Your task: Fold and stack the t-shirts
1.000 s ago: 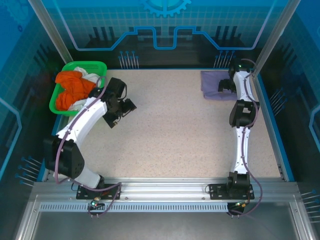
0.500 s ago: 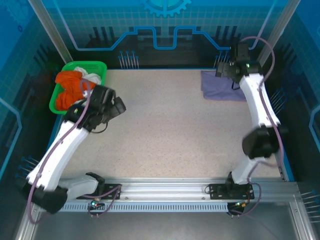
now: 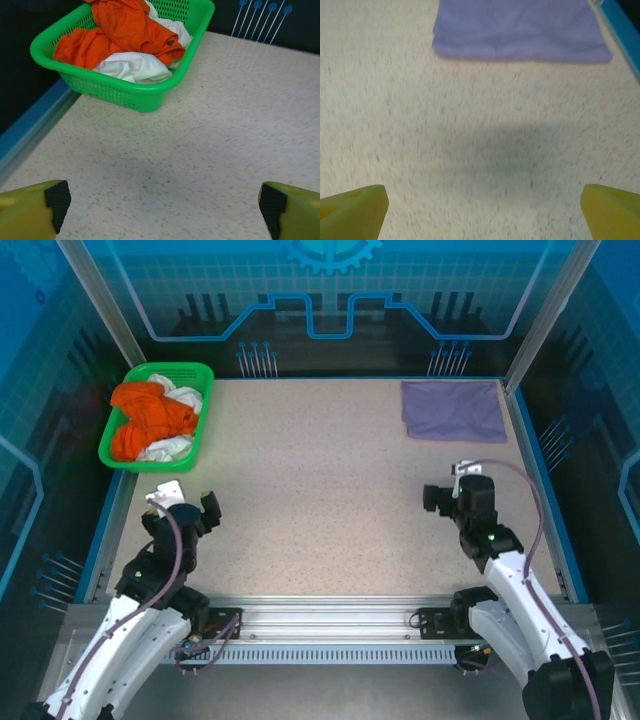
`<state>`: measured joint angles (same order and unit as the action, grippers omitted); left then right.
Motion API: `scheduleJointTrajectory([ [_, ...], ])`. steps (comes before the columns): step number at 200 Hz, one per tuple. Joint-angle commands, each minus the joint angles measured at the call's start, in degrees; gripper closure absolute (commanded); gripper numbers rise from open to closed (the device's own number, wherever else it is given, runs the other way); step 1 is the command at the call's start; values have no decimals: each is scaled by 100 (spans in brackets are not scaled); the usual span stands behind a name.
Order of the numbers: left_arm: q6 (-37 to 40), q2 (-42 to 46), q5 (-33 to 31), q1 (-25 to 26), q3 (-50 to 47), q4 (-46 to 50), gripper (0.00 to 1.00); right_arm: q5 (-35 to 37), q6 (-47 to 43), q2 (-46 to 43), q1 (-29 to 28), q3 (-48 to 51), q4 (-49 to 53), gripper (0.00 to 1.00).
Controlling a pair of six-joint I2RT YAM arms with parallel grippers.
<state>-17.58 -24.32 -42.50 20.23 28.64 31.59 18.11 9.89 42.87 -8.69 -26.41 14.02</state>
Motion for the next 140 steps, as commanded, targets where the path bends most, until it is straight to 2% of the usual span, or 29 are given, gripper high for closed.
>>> scheduleJointTrajectory([
  [1,894,-430,81,-373,-355,-1025,1,-178,-253,-300,-20,373,-687,0],
  [10,871,-751,525,-643,-450,-1288,1,-270,-205,-245,10,494,-725,0],
  [32,777,-1710,1078,-1282,-575,-2409,1,-445,-275,244,39,760,-1544,0],
  [60,911,-3145,1539,-1825,-424,-3734,1,0,-55,1858,158,360,-2433,0],
  [95,1190,-4970,1889,-2119,-68,-5189,1,-101,-344,3528,217,-468,-3563,0],
  [110,1307,-5505,2414,-2143,130,-5552,1,-30,-677,4124,193,-914,-3534,0],
  [121,1557,-5776,2827,-2146,264,-5655,1,-429,-891,4325,291,-833,-4048,0],
  [140,1516,-5986,2913,-2164,399,-5741,1,-768,-732,4318,525,-732,-4189,0],
])
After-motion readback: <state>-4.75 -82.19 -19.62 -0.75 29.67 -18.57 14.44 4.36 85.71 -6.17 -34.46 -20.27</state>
